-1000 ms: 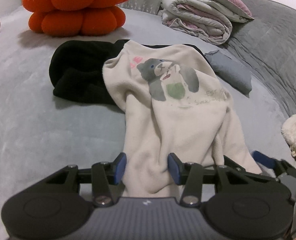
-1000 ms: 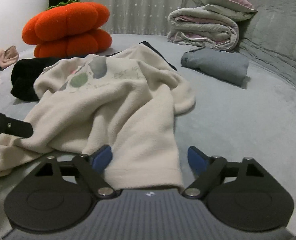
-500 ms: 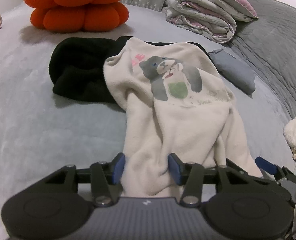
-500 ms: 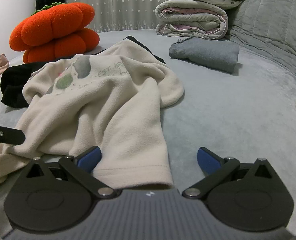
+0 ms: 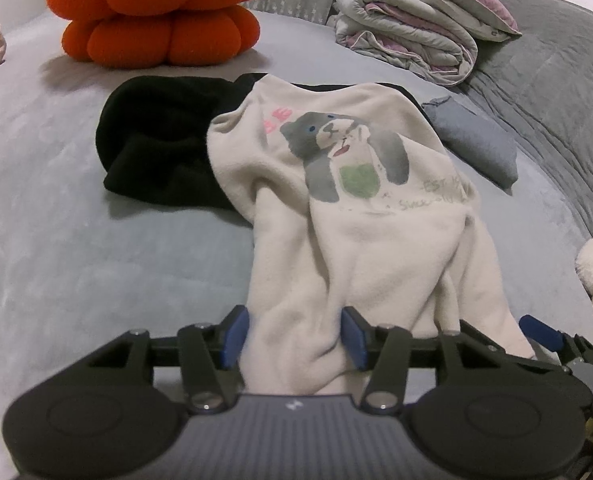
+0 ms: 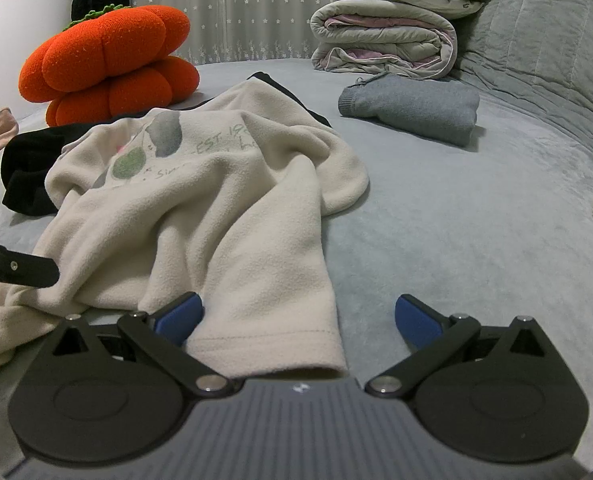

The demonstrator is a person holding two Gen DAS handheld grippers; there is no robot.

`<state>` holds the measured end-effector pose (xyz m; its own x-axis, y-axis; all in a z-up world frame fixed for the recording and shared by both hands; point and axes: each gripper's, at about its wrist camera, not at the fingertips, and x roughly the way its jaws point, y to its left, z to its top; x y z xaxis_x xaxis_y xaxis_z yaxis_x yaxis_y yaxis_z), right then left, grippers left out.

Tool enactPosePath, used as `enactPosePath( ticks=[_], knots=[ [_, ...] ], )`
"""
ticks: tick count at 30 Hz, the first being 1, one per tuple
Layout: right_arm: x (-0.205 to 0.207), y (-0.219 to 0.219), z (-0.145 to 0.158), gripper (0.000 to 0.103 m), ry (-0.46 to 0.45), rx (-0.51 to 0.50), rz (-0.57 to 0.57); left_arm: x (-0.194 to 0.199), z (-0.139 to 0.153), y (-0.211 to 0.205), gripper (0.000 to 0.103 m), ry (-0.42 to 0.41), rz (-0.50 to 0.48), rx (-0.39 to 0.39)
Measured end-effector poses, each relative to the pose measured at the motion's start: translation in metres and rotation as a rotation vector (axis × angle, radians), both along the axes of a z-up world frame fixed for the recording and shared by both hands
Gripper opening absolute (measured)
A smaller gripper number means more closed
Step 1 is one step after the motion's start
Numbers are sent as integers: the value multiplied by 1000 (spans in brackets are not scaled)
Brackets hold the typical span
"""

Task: Fold clothes
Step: 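Grasp the sweatshirt hem with the right gripper while the left gripper grasps the hem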

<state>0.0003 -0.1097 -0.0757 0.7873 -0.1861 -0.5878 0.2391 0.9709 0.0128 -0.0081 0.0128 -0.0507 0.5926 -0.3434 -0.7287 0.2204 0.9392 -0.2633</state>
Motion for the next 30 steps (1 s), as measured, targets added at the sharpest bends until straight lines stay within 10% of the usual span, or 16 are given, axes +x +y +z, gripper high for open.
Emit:
enactPosePath(
  ticks=[30],
  knots=[
    [0, -2, 0, 103, -1, 3, 0, 9, -3, 39, 27, 159, 0, -218]
  ],
)
